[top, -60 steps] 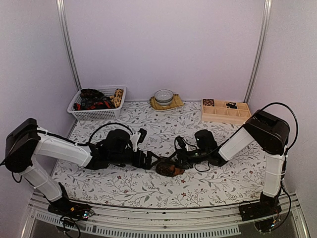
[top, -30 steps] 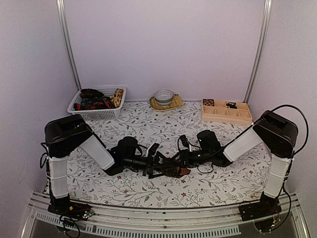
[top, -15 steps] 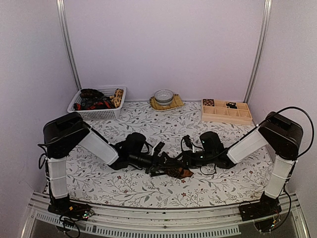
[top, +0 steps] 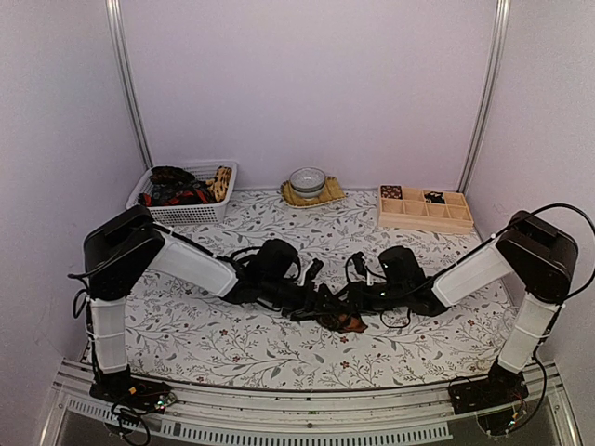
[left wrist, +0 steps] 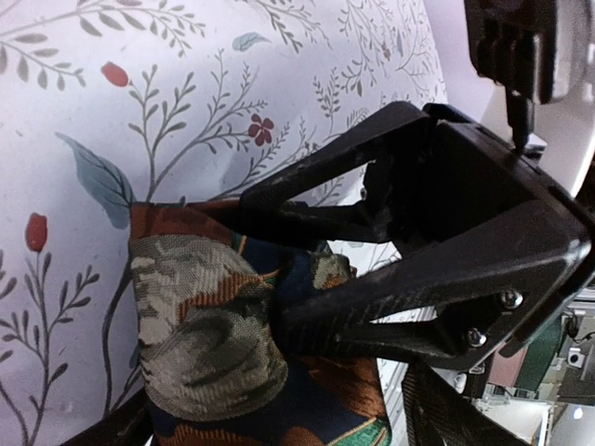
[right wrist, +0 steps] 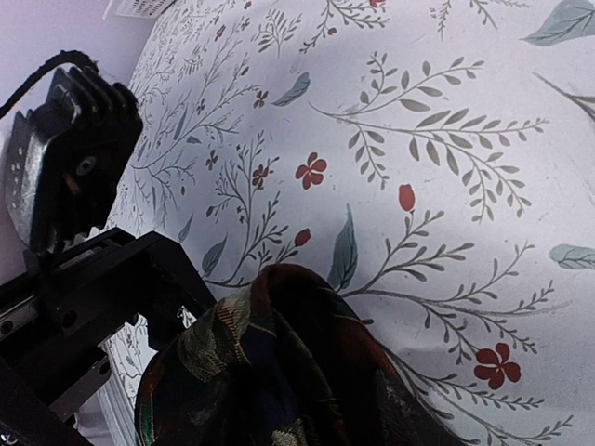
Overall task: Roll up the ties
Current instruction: Roll the tie at the center of the board.
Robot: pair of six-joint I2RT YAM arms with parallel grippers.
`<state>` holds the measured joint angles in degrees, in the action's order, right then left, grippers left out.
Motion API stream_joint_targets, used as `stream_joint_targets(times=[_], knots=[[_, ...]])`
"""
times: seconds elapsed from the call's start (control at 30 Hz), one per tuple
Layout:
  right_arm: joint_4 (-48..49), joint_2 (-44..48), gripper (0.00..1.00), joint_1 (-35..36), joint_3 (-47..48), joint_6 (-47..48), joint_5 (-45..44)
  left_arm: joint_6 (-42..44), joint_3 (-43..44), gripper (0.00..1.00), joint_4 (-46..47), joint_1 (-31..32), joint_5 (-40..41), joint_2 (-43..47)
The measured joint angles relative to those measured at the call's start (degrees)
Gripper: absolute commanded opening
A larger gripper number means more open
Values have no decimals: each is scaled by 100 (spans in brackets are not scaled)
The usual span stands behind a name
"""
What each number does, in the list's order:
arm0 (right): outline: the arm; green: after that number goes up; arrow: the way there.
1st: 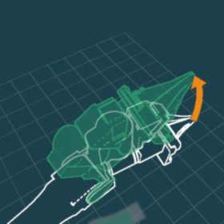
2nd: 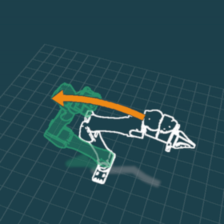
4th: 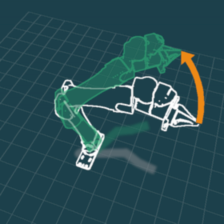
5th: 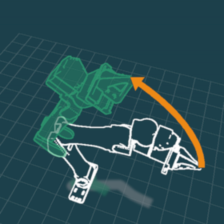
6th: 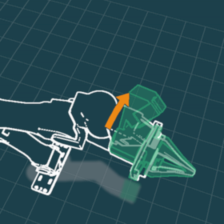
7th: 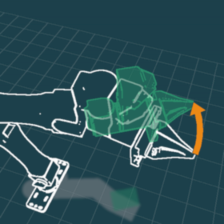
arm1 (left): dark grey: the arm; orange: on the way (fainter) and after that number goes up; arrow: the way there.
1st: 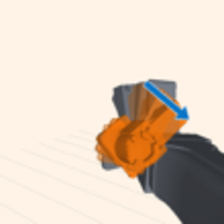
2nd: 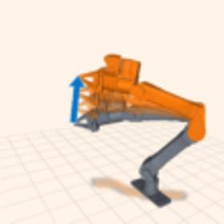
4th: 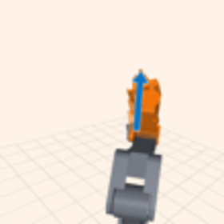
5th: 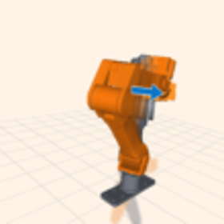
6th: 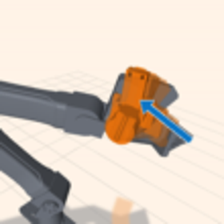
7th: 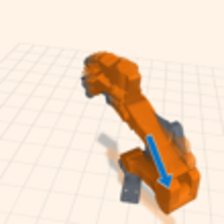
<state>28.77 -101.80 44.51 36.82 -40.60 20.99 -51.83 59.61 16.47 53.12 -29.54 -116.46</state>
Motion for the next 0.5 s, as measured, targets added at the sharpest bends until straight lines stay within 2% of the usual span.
stream_joint_targets(times=[0.2, 0.4, 0.5], knots=[[-146, 63, 50, -22, -17, 61, -195, 494, 361, 79, -605, 131, 354, -20], [-140, 85, 53, -33, -17, -9, -247, 1047, 564, 64, -922, 352, 894, -101], [-153, 96, 55, -50, -17, -46, -240, 1296, 619, 61, -940, 446, 1165, -153]])
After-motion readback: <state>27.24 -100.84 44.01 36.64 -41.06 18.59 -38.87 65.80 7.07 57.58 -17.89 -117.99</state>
